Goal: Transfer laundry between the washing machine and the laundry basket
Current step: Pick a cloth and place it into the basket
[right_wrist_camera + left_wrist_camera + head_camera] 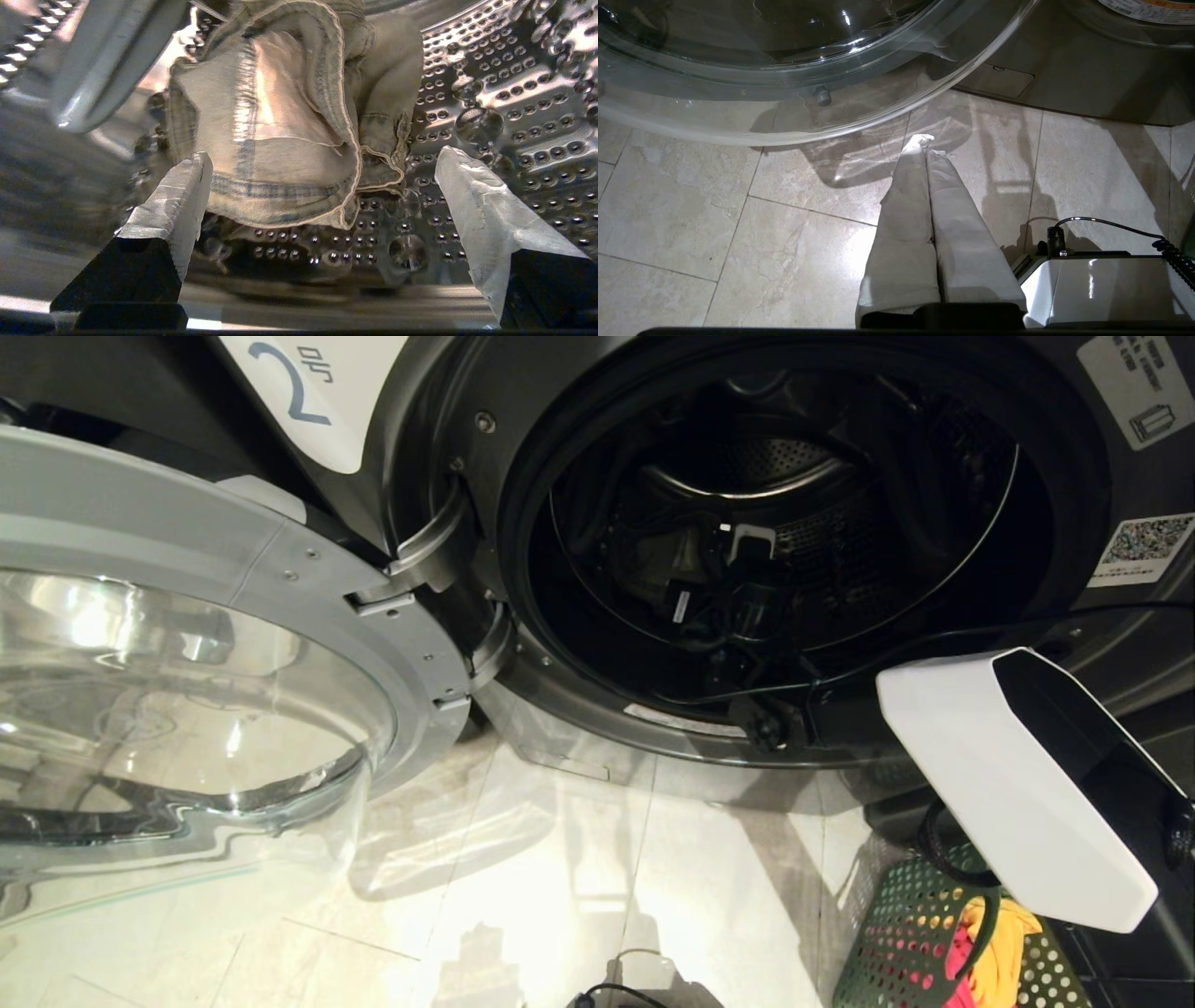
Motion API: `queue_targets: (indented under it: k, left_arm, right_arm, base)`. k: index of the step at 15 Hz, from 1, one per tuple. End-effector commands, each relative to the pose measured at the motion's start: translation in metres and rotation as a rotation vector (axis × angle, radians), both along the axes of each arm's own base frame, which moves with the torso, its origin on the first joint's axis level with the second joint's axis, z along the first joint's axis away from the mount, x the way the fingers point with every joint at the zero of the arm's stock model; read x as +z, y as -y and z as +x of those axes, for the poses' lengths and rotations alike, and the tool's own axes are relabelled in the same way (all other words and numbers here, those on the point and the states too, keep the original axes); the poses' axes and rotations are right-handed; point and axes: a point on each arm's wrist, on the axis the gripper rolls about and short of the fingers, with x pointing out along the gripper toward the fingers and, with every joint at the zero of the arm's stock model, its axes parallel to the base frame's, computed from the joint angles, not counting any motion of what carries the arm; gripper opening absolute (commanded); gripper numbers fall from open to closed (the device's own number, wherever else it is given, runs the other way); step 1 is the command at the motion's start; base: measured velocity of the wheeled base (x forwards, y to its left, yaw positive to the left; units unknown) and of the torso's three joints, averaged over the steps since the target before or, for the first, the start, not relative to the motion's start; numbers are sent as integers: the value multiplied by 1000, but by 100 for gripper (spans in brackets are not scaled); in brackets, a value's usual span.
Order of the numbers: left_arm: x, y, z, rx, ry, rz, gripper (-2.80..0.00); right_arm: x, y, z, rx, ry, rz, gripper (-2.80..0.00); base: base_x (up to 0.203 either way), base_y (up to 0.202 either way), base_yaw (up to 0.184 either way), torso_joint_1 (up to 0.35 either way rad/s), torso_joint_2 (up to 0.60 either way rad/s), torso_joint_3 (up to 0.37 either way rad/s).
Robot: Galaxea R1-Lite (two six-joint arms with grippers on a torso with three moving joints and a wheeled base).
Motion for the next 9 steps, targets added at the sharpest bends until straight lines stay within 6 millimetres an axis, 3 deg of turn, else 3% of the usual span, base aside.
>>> queue_targets:
  k: [1,9]
  left_arm:
    - [0,0,0,0,-1,0,-280]
    - [0,0,0,0,-1,0,-280]
  right_arm:
    - [-21,-1,11,-12,-27,-12,0]
    - [-33,4,18,-18,-58,-10,0]
  base:
    - [0,0,0,0,0,0]
    - [0,0,0,0,0,0]
